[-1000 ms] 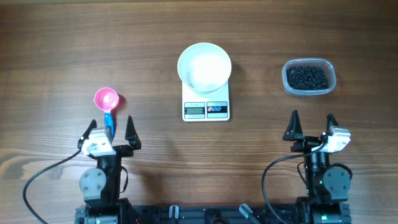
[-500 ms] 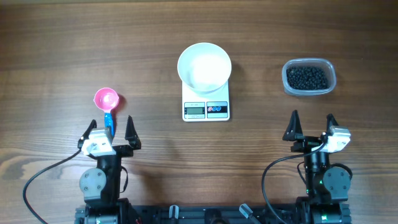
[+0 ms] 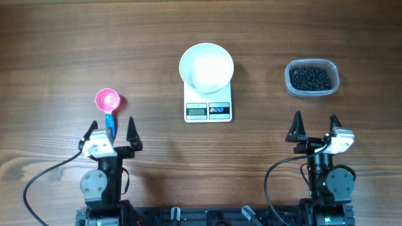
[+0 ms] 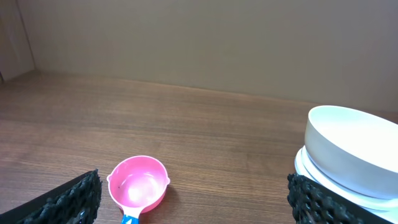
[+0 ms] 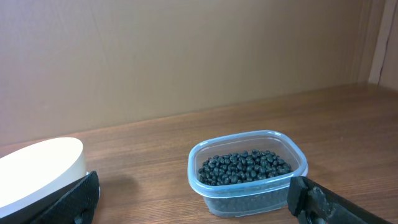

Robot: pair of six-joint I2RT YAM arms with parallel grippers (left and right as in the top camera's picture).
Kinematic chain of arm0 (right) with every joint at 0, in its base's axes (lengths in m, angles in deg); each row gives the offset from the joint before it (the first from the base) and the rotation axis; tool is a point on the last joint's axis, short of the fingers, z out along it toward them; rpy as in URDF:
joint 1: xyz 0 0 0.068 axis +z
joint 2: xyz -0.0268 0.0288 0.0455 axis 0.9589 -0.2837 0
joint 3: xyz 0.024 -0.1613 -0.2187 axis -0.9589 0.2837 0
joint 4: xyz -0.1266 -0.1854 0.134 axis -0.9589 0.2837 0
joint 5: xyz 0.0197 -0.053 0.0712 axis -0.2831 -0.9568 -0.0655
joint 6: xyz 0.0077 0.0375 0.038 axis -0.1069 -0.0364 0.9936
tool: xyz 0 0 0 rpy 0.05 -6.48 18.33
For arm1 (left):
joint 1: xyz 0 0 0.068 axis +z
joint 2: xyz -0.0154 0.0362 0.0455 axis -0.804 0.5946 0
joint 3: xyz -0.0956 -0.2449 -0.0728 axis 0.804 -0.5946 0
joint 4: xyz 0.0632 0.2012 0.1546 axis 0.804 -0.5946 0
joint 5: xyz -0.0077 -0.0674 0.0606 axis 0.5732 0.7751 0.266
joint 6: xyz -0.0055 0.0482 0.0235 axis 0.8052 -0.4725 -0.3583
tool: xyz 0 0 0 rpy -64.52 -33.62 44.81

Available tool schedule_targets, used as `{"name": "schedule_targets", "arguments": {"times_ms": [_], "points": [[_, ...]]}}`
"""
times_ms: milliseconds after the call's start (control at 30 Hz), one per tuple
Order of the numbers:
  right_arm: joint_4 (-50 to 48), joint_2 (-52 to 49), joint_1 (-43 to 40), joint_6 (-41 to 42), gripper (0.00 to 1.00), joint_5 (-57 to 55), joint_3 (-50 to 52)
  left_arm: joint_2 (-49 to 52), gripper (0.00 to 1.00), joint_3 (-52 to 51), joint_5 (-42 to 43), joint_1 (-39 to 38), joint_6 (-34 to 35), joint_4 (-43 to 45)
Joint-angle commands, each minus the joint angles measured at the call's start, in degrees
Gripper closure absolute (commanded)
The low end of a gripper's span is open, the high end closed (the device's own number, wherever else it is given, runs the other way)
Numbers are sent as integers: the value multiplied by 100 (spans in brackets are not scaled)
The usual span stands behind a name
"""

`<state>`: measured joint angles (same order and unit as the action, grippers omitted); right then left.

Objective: Scoop item into bowl and weigh 150g on scale

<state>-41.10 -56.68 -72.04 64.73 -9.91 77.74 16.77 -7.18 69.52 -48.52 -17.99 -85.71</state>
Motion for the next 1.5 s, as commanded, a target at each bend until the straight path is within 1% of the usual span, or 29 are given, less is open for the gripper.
{"name": "schedule_targets", "arguments": {"times_ms": [0,100,167,300,367,400,500,600,667,700,833,867,933,1067,1100,1167,1267,1333,1400,1433,1467], "points": [[-15,31,35,-68,0,-92,15,-61,0,-50,7,33,15,0],[-35,31,35,-90,0,-129,15,-61,0,-50,7,33,15,0],[-55,31,33,-72,0,-358,15,-61,0,-50,7,33,15,0],[-79,31,33,-72,0,-352,15,-61,0,-50,7,33,15,2],[-214,31,33,-63,0,-221,15,-61,0,-50,4,33,11,2],[-256,31,33,-76,0,33,13,-61,0,-50,7,33,13,9],[-122,20,33,-63,0,476,-4,-59,0,-48,74,33,17,103],[170,-267,33,-81,0,476,-476,35,0,15,358,33,17,243],[282,-656,33,-197,0,564,-907,229,0,157,588,33,70,243],[380,-988,33,-407,0,763,-1239,428,0,302,619,33,173,245],[931,-2264,33,-544,0,1086,-2391,1366,0,999,990,33,168,243],[1058,-2570,33,-549,0,1128,-2653,1790,0,1279,1086,33,166,245],[1235,-3123,33,-693,0,1410,-3075,2323,0,1615,1182,33,166,240],[1283,-4050,33,-697,0,1845,-3554,3530,0,2378,1432,33,166,105],[1375,-4299,33,-704,0,1958,-3720,3882,0,2671,1478,33,166,-42],[1875,-5025,33,-868,0,2155,-4374,4612,0,3438,1672,33,166,-577],[2756,-5989,33,-896,0,2166,-5427,5720,0,4798,1930,35,164,-1709],[3274,-6559,33,-1154,1,2422,-6070,6308,0,5589,2131,57,149,-2398],[3298,-6913,33,-1062,0,2826,-6382,6760,0,6161,2450,55,166,-2833],[3272,-6988,33,-1091,0,2852,-6380,6830,0,6201,2653,55,168,-2870],[3154,-7049,33,-1054,0,2898,-6380,6837,0,6201,2653,55,166,-2994]]}}
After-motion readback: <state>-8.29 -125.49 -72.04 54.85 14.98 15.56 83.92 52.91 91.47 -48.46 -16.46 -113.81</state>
